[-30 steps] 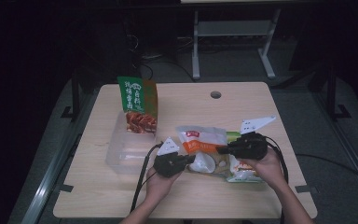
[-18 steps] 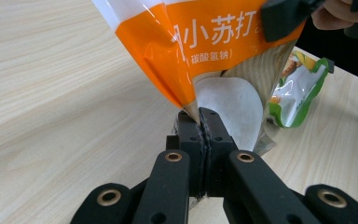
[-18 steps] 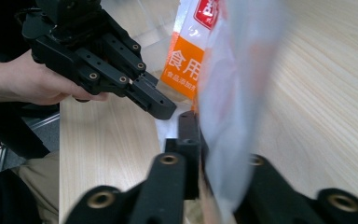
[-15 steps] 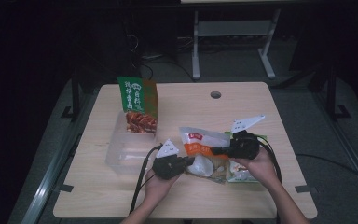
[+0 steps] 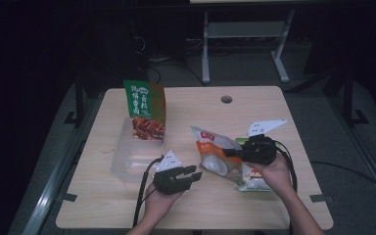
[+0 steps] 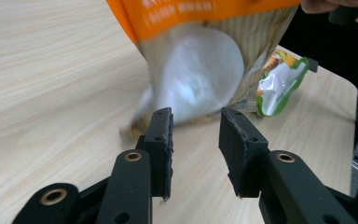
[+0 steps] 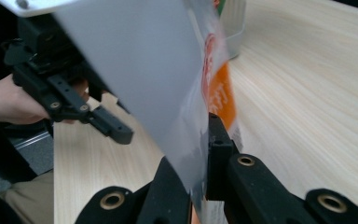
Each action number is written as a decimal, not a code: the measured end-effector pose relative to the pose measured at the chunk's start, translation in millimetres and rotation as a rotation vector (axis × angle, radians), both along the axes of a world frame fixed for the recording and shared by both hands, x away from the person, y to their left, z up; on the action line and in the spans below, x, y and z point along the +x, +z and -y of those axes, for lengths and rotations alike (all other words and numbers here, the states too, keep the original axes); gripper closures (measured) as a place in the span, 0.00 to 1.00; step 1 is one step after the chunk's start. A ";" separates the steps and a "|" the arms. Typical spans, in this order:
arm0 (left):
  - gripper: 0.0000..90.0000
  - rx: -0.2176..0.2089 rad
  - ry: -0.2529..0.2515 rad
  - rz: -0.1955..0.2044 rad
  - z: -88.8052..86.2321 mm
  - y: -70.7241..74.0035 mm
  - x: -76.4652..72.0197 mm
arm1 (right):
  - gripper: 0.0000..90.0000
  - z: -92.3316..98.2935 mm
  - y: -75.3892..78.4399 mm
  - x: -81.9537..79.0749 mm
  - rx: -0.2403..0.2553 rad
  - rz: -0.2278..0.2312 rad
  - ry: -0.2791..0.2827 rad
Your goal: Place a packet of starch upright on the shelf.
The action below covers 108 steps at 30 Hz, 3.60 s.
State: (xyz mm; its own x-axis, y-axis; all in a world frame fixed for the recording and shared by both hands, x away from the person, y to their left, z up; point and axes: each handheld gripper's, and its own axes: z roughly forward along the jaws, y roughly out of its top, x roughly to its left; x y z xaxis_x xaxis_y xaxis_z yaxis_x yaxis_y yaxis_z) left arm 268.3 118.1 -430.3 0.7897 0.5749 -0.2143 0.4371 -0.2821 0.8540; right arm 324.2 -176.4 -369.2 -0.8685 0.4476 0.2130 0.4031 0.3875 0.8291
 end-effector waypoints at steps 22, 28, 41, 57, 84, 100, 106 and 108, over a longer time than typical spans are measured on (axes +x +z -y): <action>0.62 0.046 -0.082 0.042 -4.7 1.9 -22.2 | 1.00 -21.2 24.9 15.6 0.014 0.038 -0.018; 0.59 0.035 -0.080 0.050 -6.3 0.8 -25.9 | 1.00 -31.1 29.4 22.0 0.024 0.037 -0.009; 0.54 0.036 -0.093 0.053 -5.2 -0.1 -29.5 | 1.00 -50.6 38.8 33.5 0.032 0.045 0.010; 0.52 0.037 -0.108 0.060 -2.7 -0.3 -31.6 | 1.00 -78.5 56.0 46.1 0.021 0.058 0.055; 0.49 0.023 -0.117 0.062 -1.5 0.1 -33.2 | 1.00 -143.8 78.7 64.0 0.043 0.086 0.136; 0.47 0.019 -0.118 0.078 -3.5 1.1 -34.2 | 1.00 -183.4 75.5 71.9 0.056 0.074 0.177; 0.47 0.023 -0.118 0.075 -3.9 0.9 -34.5 | 1.00 -195.2 71.3 74.1 0.065 0.062 0.188; 0.47 0.016 -0.117 0.074 -3.7 1.0 -34.8 | 1.00 -199.9 68.5 75.3 0.065 0.060 0.190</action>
